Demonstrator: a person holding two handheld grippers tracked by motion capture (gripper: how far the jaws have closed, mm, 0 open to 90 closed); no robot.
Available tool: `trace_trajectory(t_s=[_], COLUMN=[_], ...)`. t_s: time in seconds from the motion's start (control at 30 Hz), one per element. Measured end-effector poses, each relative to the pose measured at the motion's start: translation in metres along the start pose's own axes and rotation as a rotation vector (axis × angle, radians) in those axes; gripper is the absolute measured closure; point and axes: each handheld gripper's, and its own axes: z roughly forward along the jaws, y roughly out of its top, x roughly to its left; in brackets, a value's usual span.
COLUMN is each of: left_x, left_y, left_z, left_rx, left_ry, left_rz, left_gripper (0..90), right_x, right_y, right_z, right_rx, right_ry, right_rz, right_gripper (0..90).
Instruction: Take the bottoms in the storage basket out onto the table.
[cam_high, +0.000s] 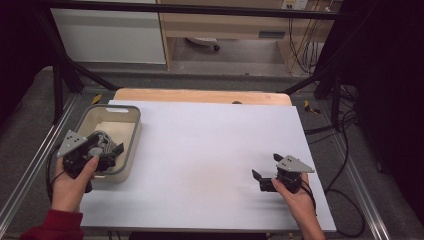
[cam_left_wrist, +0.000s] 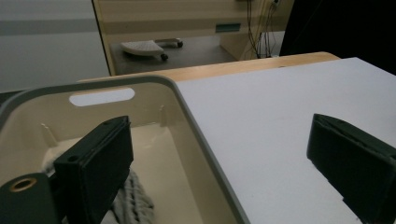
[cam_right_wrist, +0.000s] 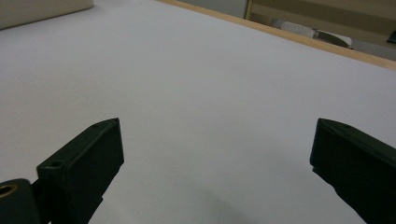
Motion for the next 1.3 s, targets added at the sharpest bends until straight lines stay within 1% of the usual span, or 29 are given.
trace_trajectory(t_s=[0.03,0.07,0.1,0.17,0.2,0.23,0.3,0.37,0.4,0.43,0.5,0.53,0.57,0.63,0.67,0.73,0.77,0.8,0.83,0.87,0.9,0.93,1.0,1.07,1.1,1.2,1.23,1.27,1.3], left_x=[0.003,0.003,0.007,0.011,0.011,0.015,0.017,0.023,0.026,0.032,0.039,0.039,0.042,0.048,0.054,0.059,0.059,0.064,0.064,0.068,0.068,0.072,0.075,0.077,0.081,0.088,0.088,0.093,0.093], left_y=[0.004,0.004,0.010,0.014,0.014,0.016,0.018,0.024,0.029,0.035,0.040,0.040,0.042,0.043,0.042,0.041,0.041,0.039,0.039,0.038,0.038,0.038,0.040,0.040,0.041,0.039,0.039,0.036,0.036], left_z=[0.001,0.001,0.004,0.007,0.007,0.010,0.011,0.013,0.014,0.014,0.015,0.015,0.015,0.015,0.016,0.016,0.016,0.016,0.016,0.016,0.016,0.017,0.019,0.021,0.027,0.033,0.033,0.036,0.036], left_rx=[0.019,0.019,0.044,0.072,0.072,0.103,0.110,0.110,0.124,0.131,0.145,0.145,0.155,0.168,0.188,0.205,0.205,0.215,0.215,0.225,0.225,0.226,0.222,0.226,0.241,0.266,0.266,0.287,0.287], left_ry=[0.003,0.003,0.012,0.026,0.026,0.035,0.031,0.046,0.061,0.067,0.074,0.074,0.081,0.090,0.096,0.106,0.106,0.114,0.114,0.117,0.117,0.123,0.132,0.131,0.130,0.133,0.133,0.136,0.136], left_rz=[0.007,0.007,0.025,0.035,0.035,0.031,0.027,0.052,0.061,0.056,0.049,0.049,0.051,0.043,0.044,0.054,0.054,0.059,0.059,0.057,0.057,0.056,0.048,0.050,0.054,0.064,0.064,0.056,0.056], left_gripper=[7.1,7.1,7.1,7.1,7.1,7.1,7.2,7.8,7.9,8.0,8.0,8.1,8.2,8.3,8.3,8.3,8.3,8.4,8.5,8.5,8.7,9.4,12.8,12.9,12.9,14.2,14.9,15.2,15.3], right_x=[0.001,0.002,0.002,0.001,0.001,0.000,-0.002,-0.002,-0.002,-0.001,0.000,0.001,0.002,0.001,0.001,-0.001,-0.001,0.000,0.000,0.001,0.001,0.002,0.001,0.001,0.000,0.000,0.000,0.000,0.000], right_y=[0.001,0.001,0.001,0.000,0.000,-0.001,-0.001,0.000,0.000,0.001,0.001,0.001,0.001,0.000,0.000,-0.001,-0.001,-0.001,-0.001,-0.002,-0.003,-0.004,-0.007,-0.009,-0.010,-0.012,-0.012,-0.011,-0.011], right_z=[0.001,0.002,0.002,0.002,0.002,0.002,0.002,0.004,0.005,0.005,0.006,0.006,0.006,0.006,0.007,0.008,0.008,0.007,0.006,0.005,0.003,0.001,-0.003,-0.008,-0.011,-0.016,-0.016,-0.016,-0.015], right_rx=[0.001,0.004,0.005,0.007,0.008,0.008,0.006,0.008,0.009,0.010,0.015,0.016,0.018,0.023,0.025,0.033,0.035,0.035,0.034,0.036,0.037,0.042,0.043,0.045,0.044,0.042,0.044,0.041,0.039], right_ry=[0.003,0.004,0.006,0.006,0.005,0.003,0.003,0.002,0.005,0.006,0.009,0.009,0.009,0.006,0.006,0.002,0.000,0.000,-0.001,-0.002,-0.003,-0.005,-0.016,-0.025,-0.033,-0.042,-0.046,-0.047,-0.047], right_rz=[-0.007,-0.013,-0.017,-0.017,-0.013,-0.009,-0.003,0.000,-0.003,-0.005,-0.012,-0.017,-0.019,-0.022,-0.017,-0.018,-0.017,-0.020,-0.021,-0.023,-0.026,-0.027,-0.025,-0.018,-0.013,-0.010,-0.009,-0.005,-0.002], right_gripper=[3.1,3.1,3.1,3.0,3.0,3.0,2.9,2.9,2.9,2.9,2.8,2.8,2.8,2.8,2.8,2.8,2.8,2.8,2.8,2.8,2.7,2.7,2.6,2.5,2.5,2.4,2.4,2.3,2.3])
